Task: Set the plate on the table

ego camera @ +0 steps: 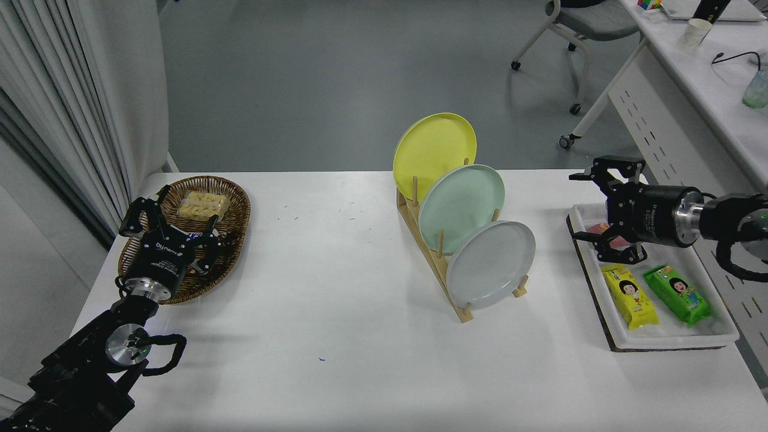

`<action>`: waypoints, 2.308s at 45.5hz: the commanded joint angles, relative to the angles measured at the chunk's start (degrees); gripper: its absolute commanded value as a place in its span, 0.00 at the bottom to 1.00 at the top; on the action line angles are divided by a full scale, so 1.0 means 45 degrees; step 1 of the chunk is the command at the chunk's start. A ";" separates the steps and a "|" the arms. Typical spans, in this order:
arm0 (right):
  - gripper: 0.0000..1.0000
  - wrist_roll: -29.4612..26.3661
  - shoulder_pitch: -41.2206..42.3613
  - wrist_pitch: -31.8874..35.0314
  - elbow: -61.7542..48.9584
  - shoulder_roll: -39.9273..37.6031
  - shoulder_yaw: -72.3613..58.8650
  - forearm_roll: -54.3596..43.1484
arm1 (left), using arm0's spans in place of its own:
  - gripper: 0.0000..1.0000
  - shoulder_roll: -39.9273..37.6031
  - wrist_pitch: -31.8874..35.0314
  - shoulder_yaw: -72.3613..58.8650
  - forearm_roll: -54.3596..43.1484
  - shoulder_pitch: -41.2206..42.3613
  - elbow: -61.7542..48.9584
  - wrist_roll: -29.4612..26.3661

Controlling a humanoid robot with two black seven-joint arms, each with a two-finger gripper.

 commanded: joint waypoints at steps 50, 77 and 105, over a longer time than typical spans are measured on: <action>1.00 -0.1291 -0.0739 -0.2598 0.0836 0.1065 0.2658 -0.1627 | 0.98 0.0000 0.0000 0.0000 0.0001 0.0000 0.0000 0.0000; 1.00 -0.0665 -0.0212 -0.2813 0.0836 0.1729 0.1389 -0.1881 | 0.98 0.0000 0.0000 0.0000 0.0001 0.0000 0.0000 0.0000; 1.00 -0.0684 0.0588 -0.3243 0.0836 0.2354 0.0685 -0.1920 | 0.98 0.0000 0.0000 0.0000 0.0001 0.0000 0.0000 0.0000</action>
